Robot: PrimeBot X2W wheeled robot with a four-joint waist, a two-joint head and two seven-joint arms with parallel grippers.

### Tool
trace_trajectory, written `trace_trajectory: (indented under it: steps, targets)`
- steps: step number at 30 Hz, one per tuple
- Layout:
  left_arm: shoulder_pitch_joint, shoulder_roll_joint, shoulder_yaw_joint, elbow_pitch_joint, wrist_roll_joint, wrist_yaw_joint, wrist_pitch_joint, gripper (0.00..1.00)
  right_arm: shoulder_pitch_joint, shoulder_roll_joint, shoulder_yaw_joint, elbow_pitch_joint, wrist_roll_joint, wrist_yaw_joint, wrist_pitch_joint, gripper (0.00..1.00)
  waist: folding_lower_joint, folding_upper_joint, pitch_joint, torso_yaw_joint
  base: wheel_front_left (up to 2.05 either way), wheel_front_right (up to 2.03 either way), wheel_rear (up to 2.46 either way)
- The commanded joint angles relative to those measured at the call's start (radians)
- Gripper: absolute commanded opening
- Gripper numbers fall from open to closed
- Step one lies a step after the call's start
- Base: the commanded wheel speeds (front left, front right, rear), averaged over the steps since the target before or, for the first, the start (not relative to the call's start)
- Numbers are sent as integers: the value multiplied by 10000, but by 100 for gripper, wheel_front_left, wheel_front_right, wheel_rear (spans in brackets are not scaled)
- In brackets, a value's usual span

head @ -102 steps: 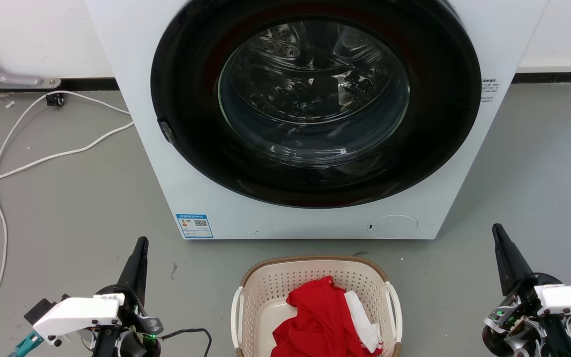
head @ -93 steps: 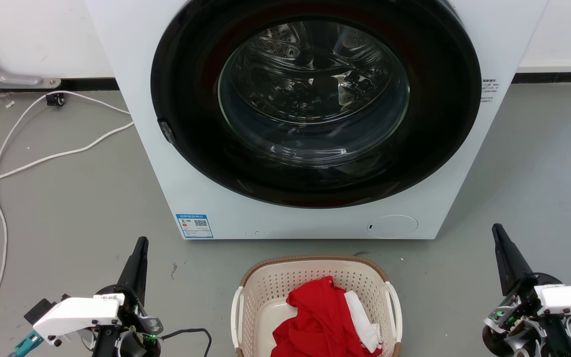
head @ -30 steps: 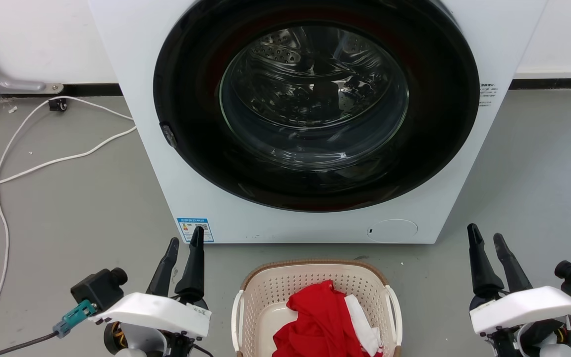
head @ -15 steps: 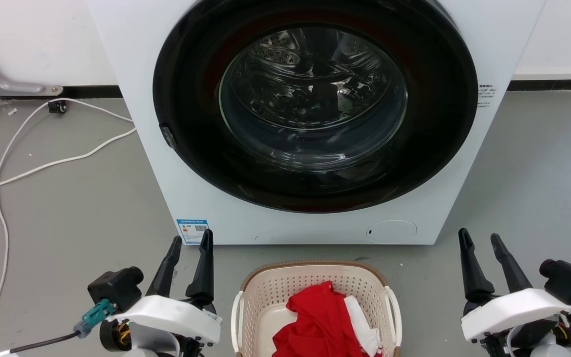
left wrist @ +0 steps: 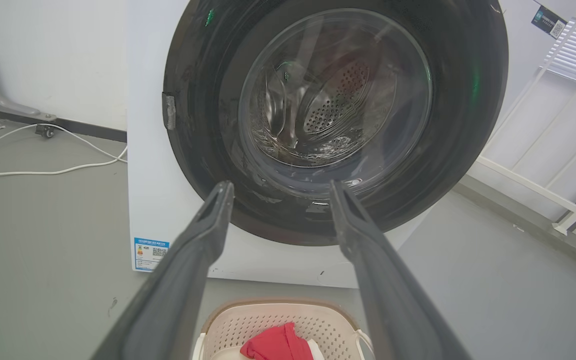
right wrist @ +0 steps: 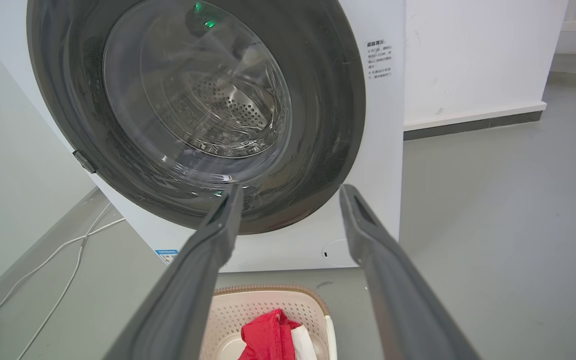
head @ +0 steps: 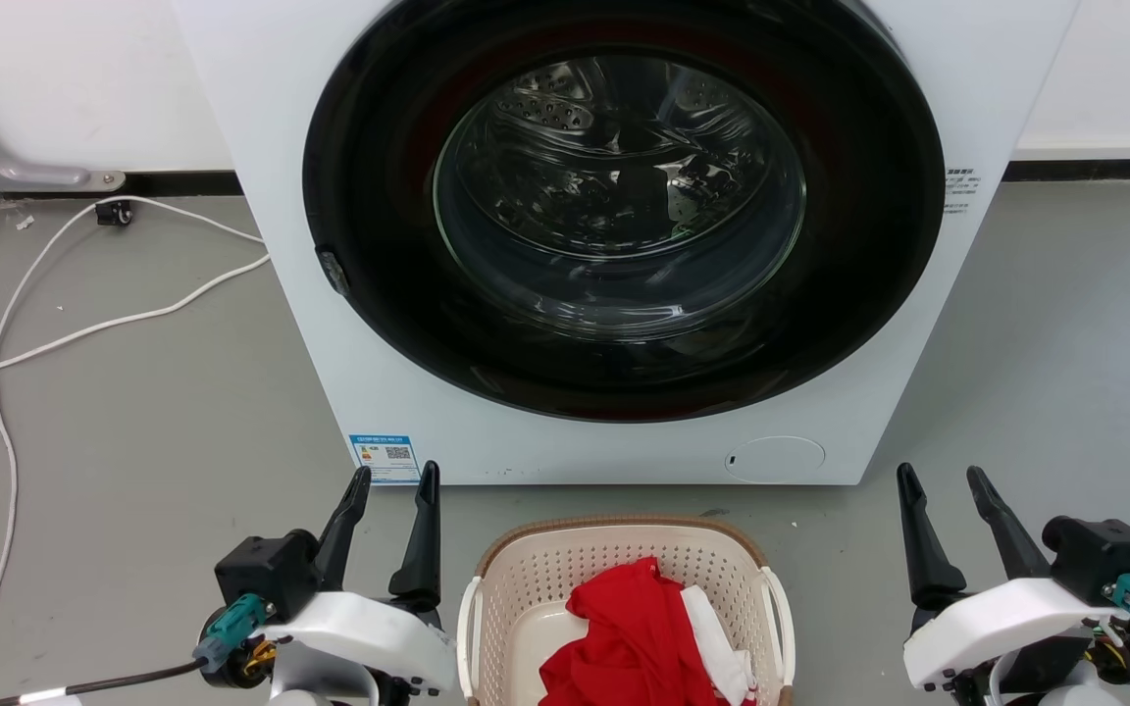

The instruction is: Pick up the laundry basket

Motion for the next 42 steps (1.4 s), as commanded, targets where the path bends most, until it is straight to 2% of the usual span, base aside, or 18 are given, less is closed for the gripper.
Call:
trace_trajectory:
  steps: [1,19,42]
  targets:
    - [-207,30,-54,-28,370,55,-106,100,11,0,10,-19,-365,0,-89,100,0,0,5,2,0,0,0]
    - [-220,32,-260,131,1917,208,-485,100,104,1,42,-63,-1915,-1,-313,100,0,0,-18,-10,0,0,0]
    - [-211,33,-457,456,2689,239,-891,100,277,5,27,-52,-2819,-1,-599,100,0,0,-61,11,0,0,0]
